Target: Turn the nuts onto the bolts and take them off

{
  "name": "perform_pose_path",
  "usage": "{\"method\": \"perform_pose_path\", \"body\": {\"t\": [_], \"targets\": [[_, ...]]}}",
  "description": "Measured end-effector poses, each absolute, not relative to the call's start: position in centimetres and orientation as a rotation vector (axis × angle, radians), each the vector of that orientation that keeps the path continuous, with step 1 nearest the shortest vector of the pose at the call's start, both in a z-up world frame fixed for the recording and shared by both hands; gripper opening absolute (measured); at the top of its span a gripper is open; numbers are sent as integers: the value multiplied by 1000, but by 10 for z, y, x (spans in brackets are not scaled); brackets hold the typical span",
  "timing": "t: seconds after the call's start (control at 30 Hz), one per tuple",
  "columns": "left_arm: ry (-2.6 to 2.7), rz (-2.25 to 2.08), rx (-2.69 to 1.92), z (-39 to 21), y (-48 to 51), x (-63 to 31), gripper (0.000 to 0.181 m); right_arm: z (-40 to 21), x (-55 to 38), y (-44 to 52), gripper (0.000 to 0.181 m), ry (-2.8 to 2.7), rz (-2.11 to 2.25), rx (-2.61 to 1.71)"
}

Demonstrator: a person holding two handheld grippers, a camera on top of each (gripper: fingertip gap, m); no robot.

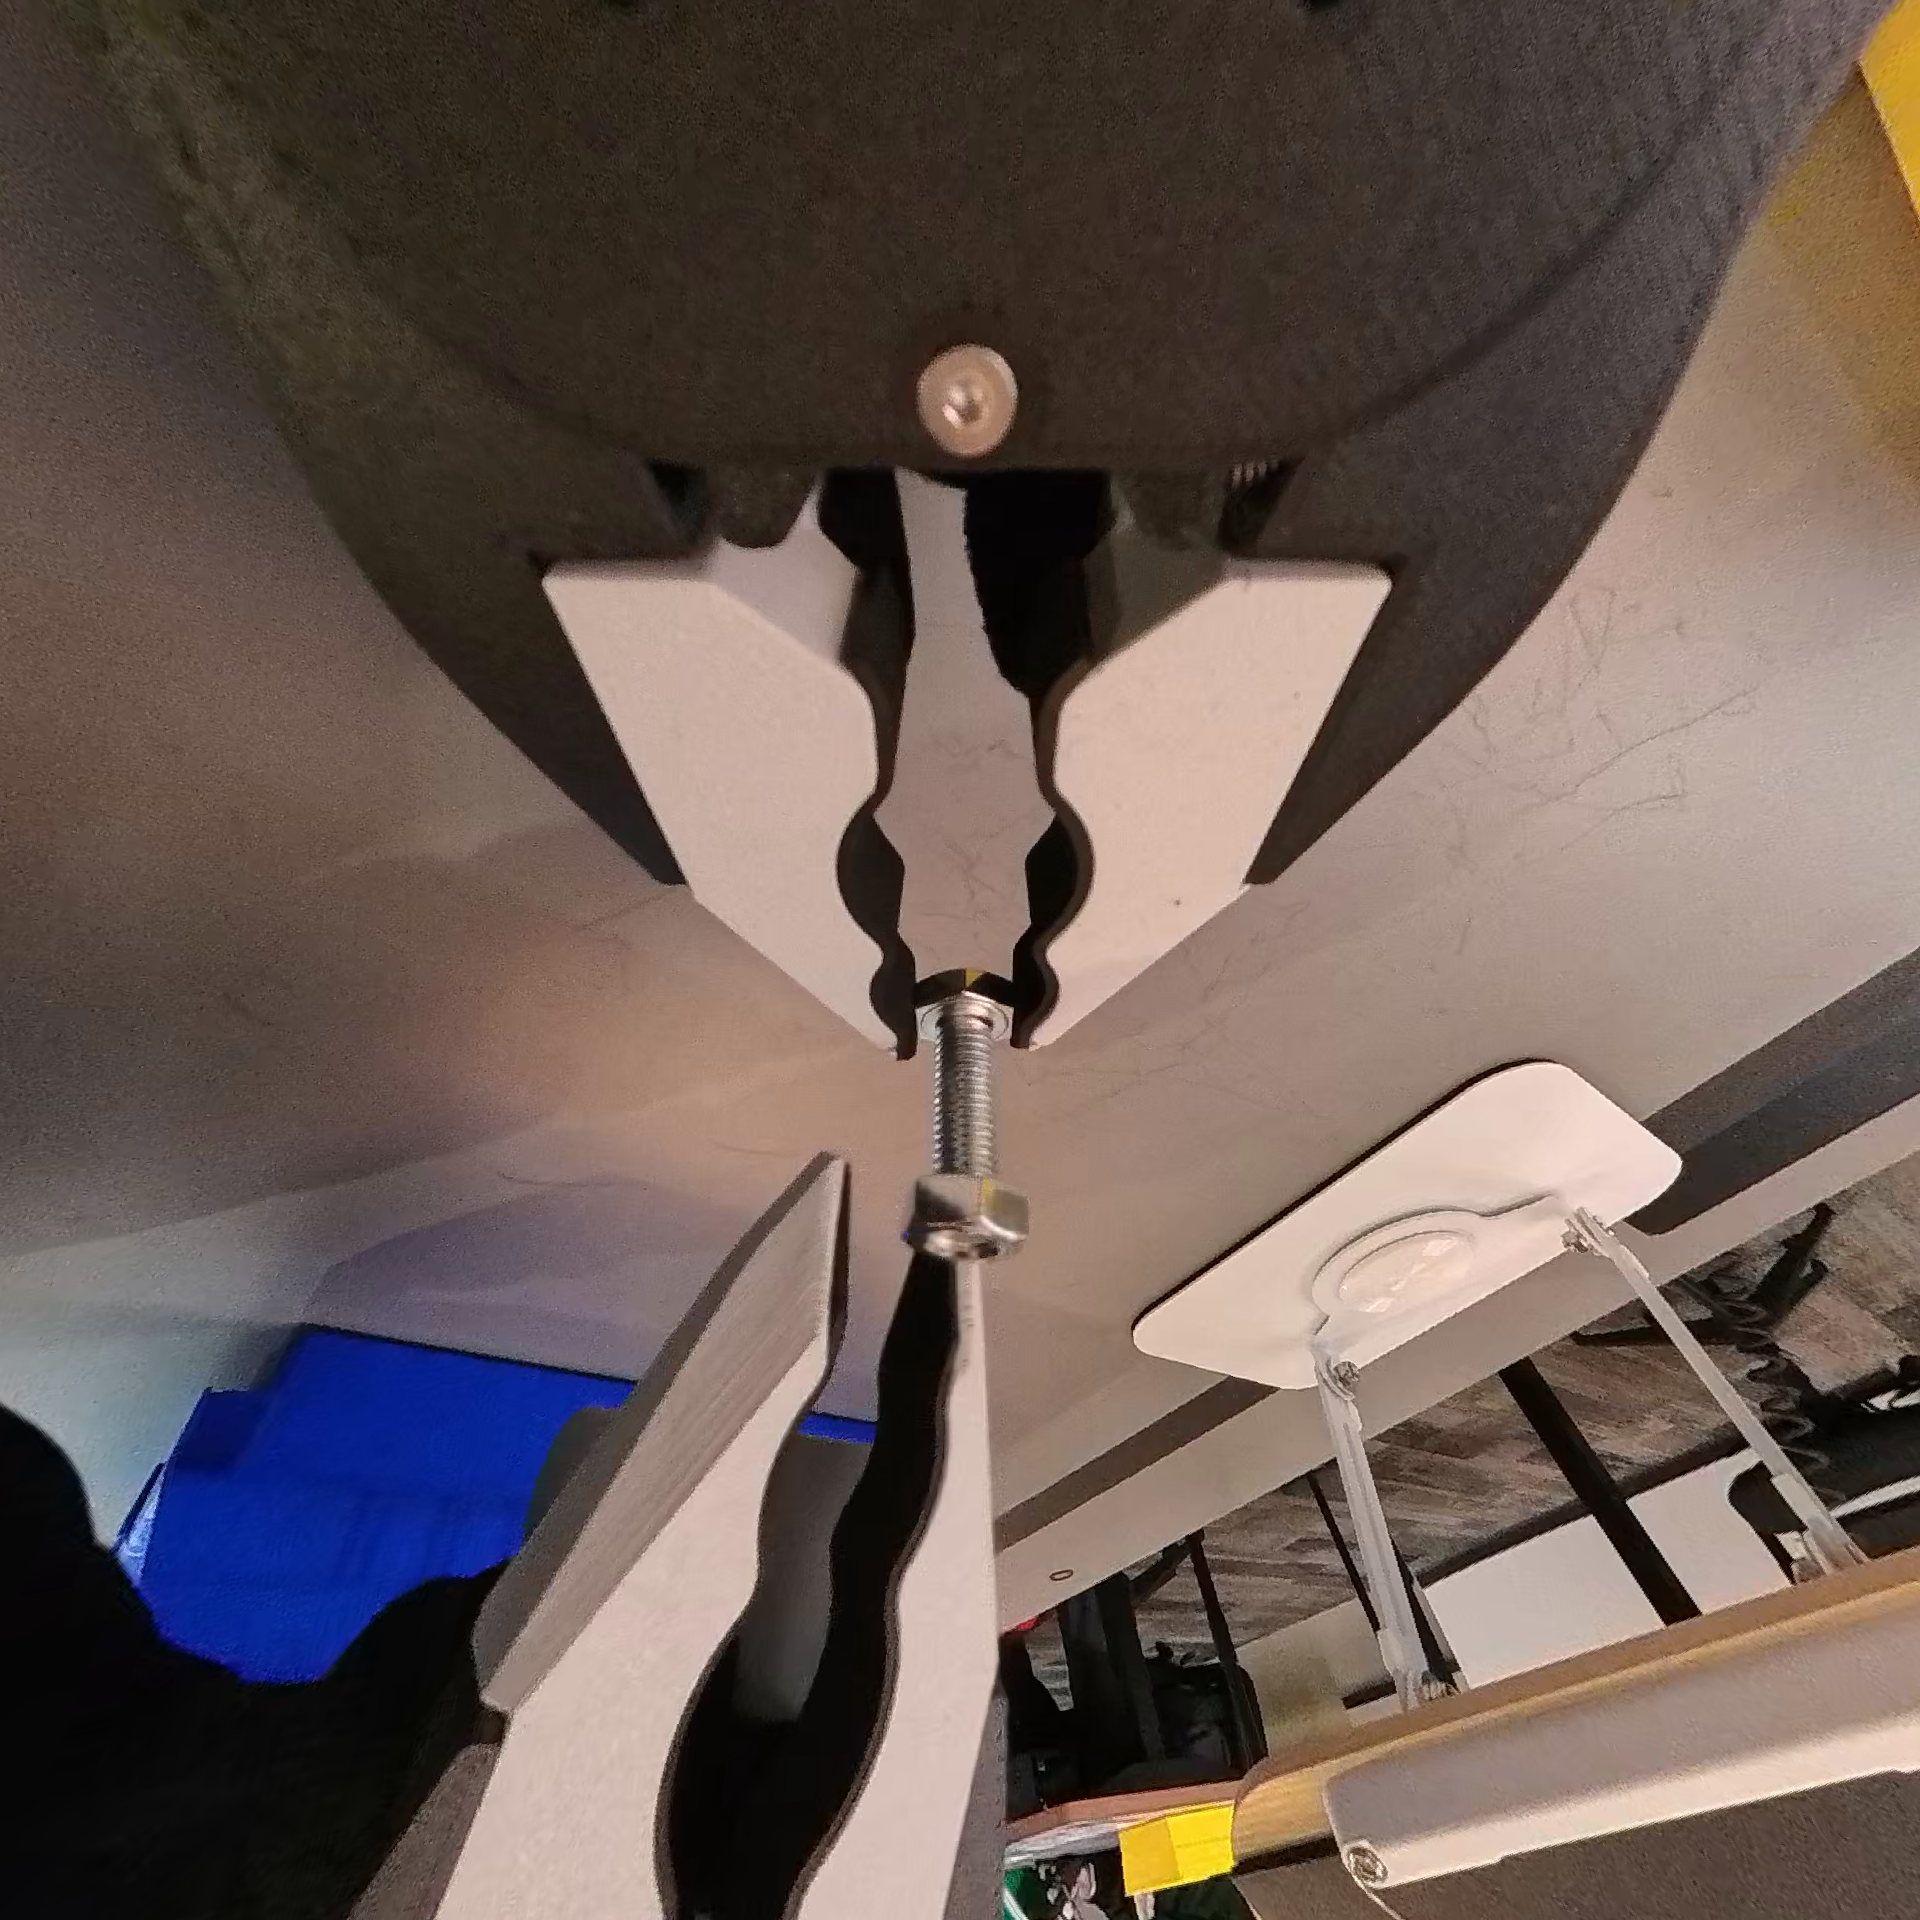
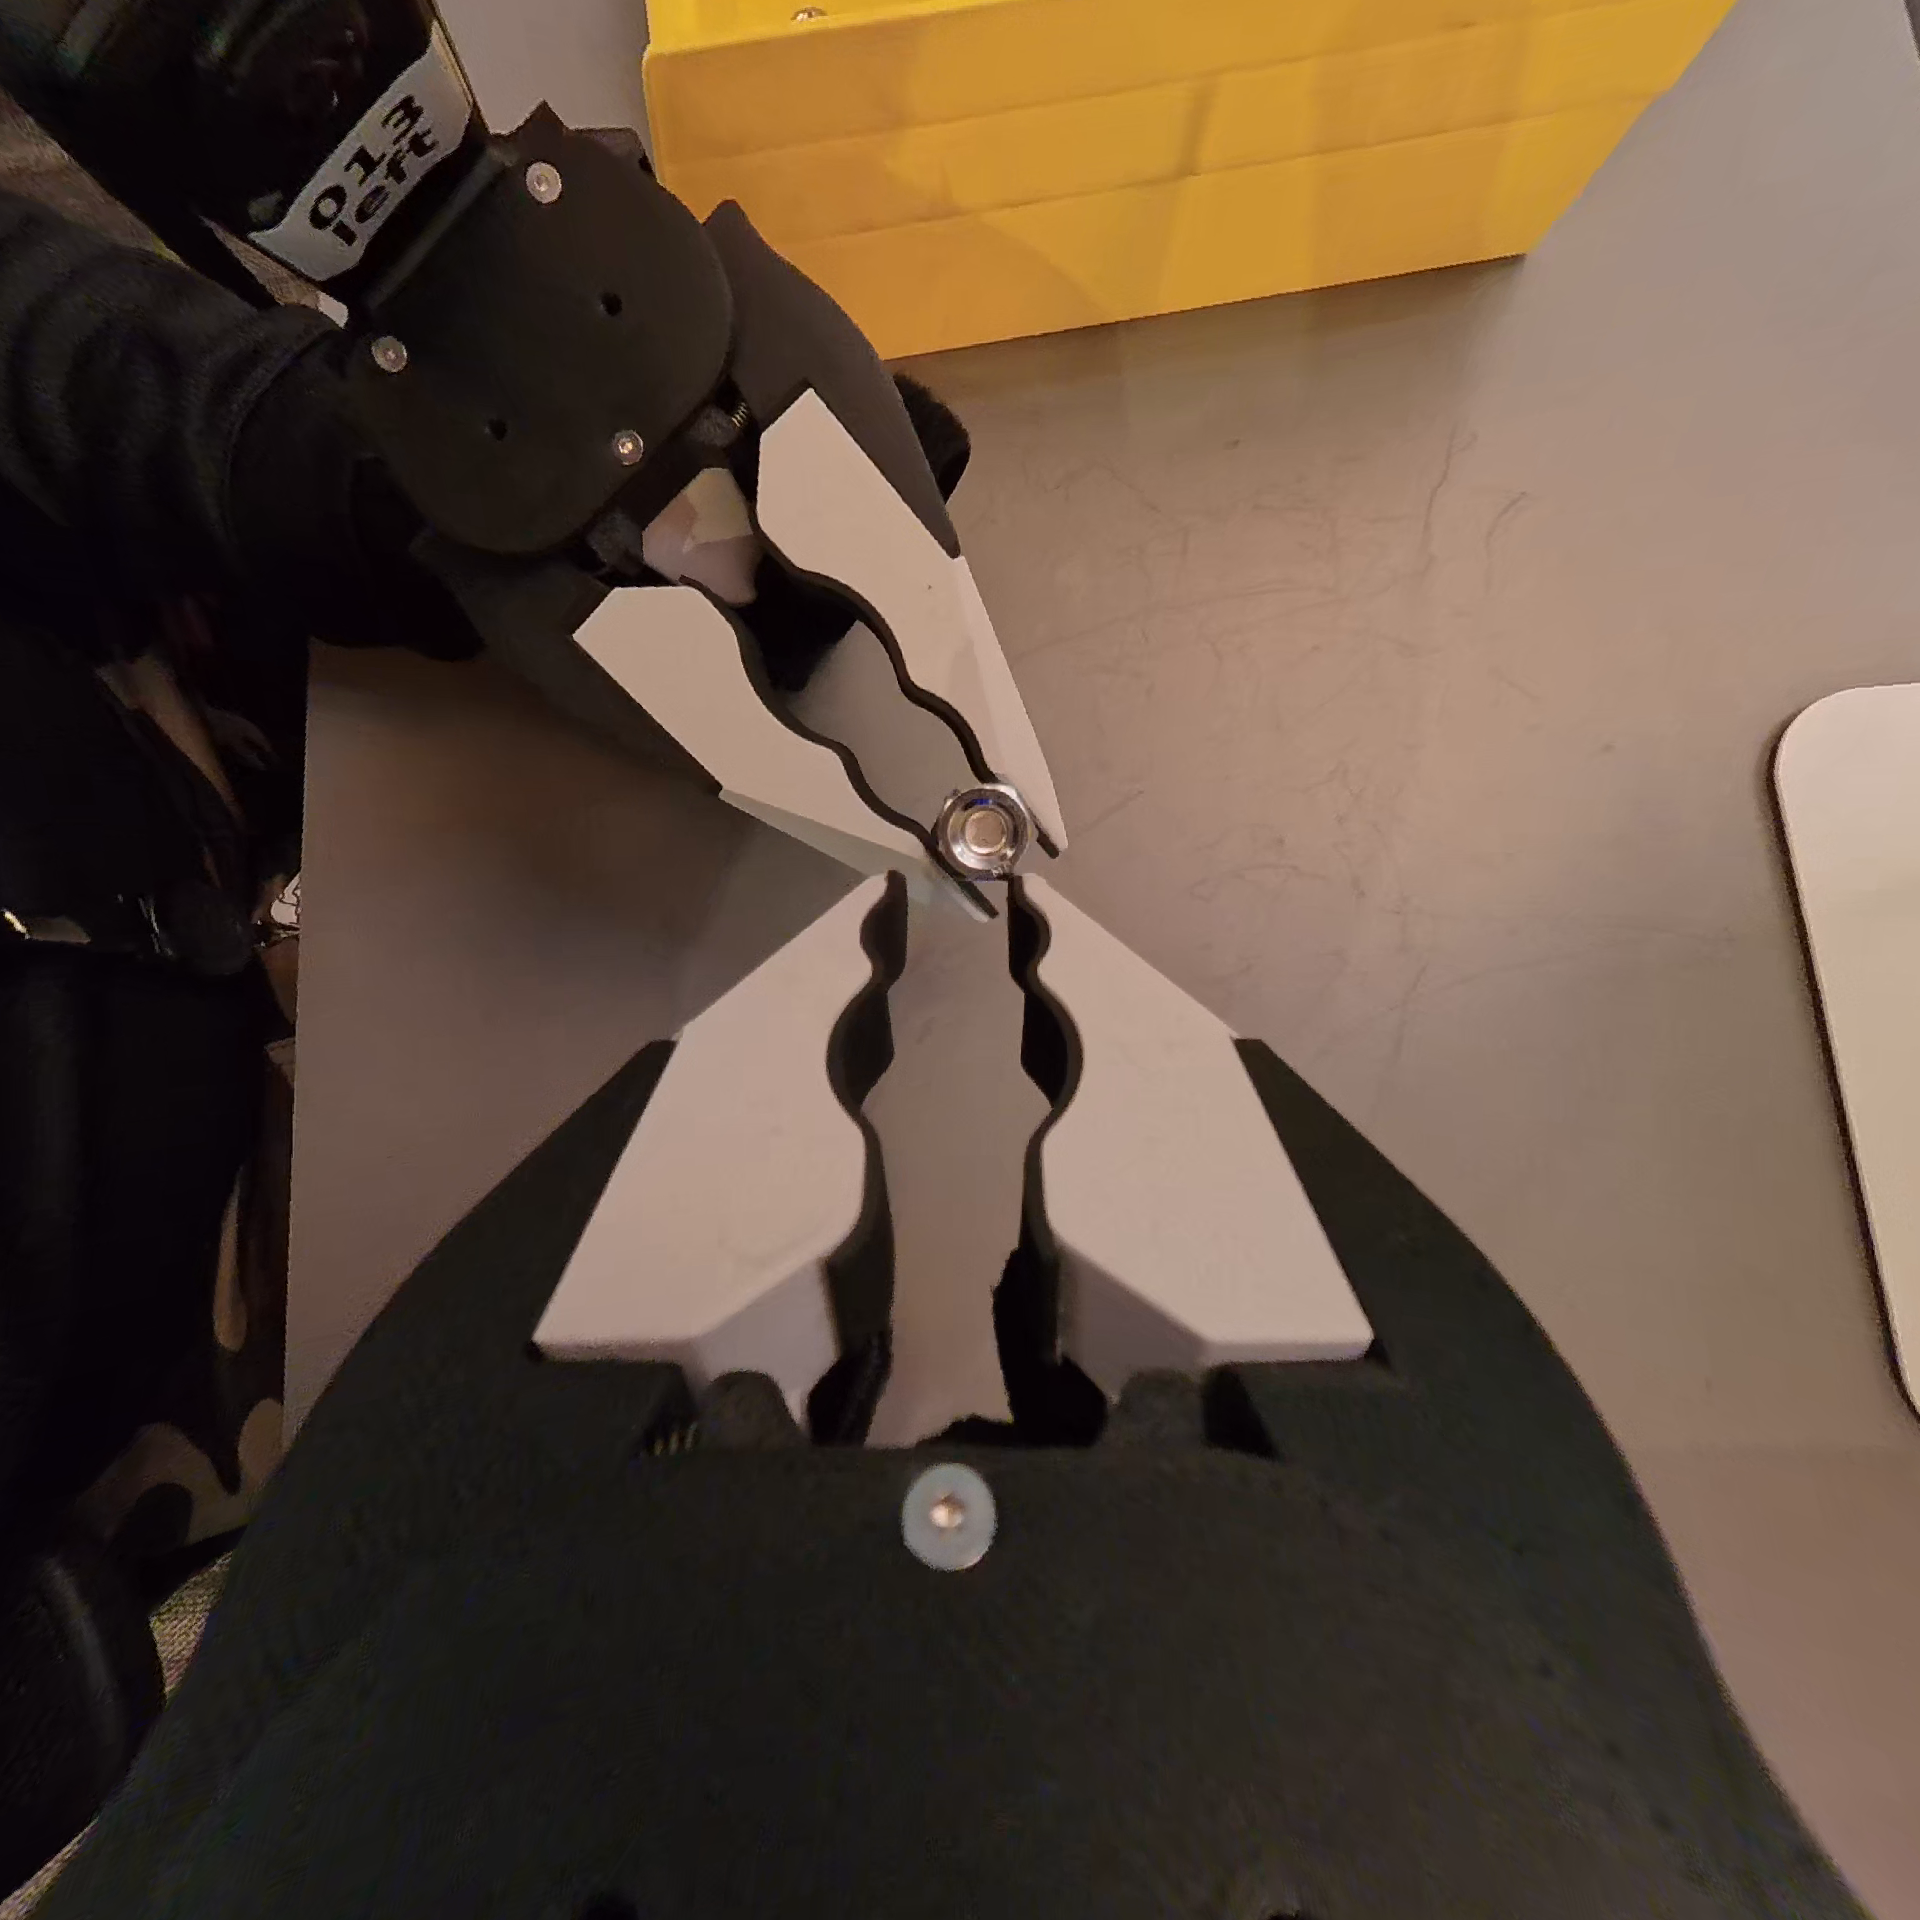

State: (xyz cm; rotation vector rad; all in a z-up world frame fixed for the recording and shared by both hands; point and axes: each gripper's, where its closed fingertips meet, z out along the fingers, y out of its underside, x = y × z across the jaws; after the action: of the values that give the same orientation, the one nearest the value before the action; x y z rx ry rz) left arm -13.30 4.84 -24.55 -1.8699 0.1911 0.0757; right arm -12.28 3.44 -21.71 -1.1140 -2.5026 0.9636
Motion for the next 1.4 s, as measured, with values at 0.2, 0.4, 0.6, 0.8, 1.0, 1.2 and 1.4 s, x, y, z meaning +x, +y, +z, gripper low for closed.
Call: {"method": "perform_pose_path", "body": {"t": [0.2,0.4,0.6,0.8,1.0,1.2,1.4], "targets": [[188,74,-1871,-246,49,-133,16,-212,-128,37,26,-2454,987,-1134],[189,74,-1873,-246,48,-133,16,-212,-129,31,26,-2468,981,-1082],[187,72,-1872,-246,48,-133,16,-213,-128,32,25,-2471,974,-1092],[189,73,-1875,-246,48,-133,16,-217,-123,33,23,-2498,939,-1089],[187,72,-1876,-247,48,-133,16,-213,-126,33,24,-2473,971,-1088],[188,73,-1878,-247,48,-133,16,-217,-123,33,24,-2497,944,-1093],[184,68,-1877,-247,48,-133,16,-220,-122,36,19,-2502,935,-1112]]}}
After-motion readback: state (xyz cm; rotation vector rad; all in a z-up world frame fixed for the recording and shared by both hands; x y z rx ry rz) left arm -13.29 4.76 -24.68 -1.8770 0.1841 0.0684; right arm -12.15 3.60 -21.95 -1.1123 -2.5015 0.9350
